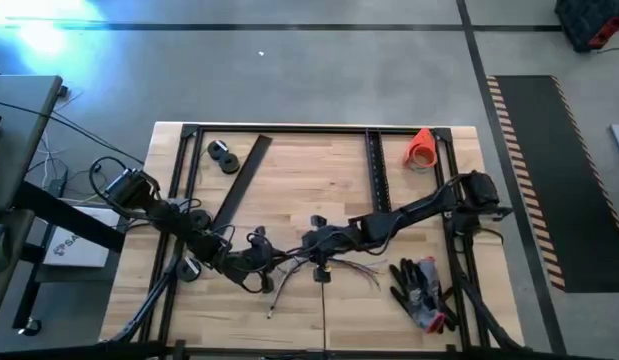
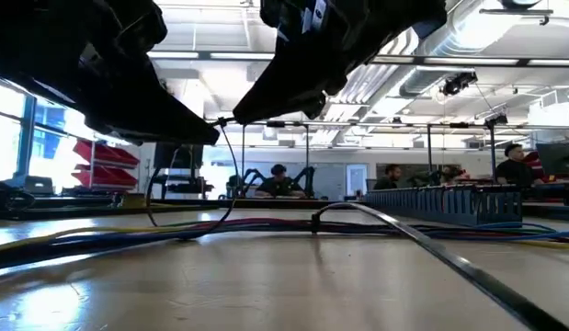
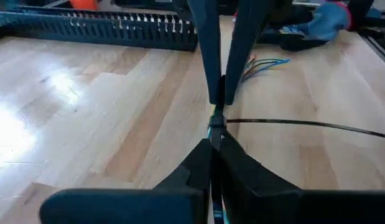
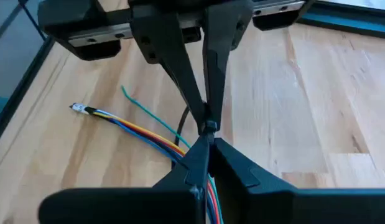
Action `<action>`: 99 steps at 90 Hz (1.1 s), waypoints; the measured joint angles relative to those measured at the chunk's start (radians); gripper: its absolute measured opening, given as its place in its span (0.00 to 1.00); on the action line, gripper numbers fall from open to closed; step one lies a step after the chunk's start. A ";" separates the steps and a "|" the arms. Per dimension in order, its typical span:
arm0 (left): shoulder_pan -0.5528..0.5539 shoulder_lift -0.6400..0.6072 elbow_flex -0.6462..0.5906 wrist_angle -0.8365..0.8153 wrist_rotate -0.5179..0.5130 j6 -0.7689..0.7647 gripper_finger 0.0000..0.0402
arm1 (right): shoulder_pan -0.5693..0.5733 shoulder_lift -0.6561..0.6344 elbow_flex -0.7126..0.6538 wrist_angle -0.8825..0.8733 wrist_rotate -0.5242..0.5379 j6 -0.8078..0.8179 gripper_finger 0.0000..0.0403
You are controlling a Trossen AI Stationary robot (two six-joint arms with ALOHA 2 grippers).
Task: Ziptie cables
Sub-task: Wrap the black zip tie on the cables
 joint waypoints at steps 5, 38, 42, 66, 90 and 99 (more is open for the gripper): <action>0.000 -0.009 0.000 0.003 -0.001 0.010 0.11 | 0.002 0.000 0.000 -0.002 0.000 0.000 0.00; 0.058 -0.015 0.000 0.013 0.096 0.007 0.43 | 0.008 0.000 0.000 0.020 -0.001 -0.007 0.00; 0.069 -0.015 0.000 0.019 0.117 0.018 0.43 | 0.010 0.000 0.000 0.020 -0.002 -0.008 0.00; 0.115 -0.015 0.000 0.065 0.272 0.080 0.28 | 0.023 0.000 0.000 0.019 -0.003 -0.011 0.00; 0.112 -0.014 0.000 0.067 0.295 0.096 0.03 | 0.024 0.000 0.000 -0.002 -0.003 -0.007 0.00; 0.104 -0.014 0.000 0.063 0.293 0.104 0.03 | 0.038 0.000 0.001 -0.043 0.008 0.016 0.00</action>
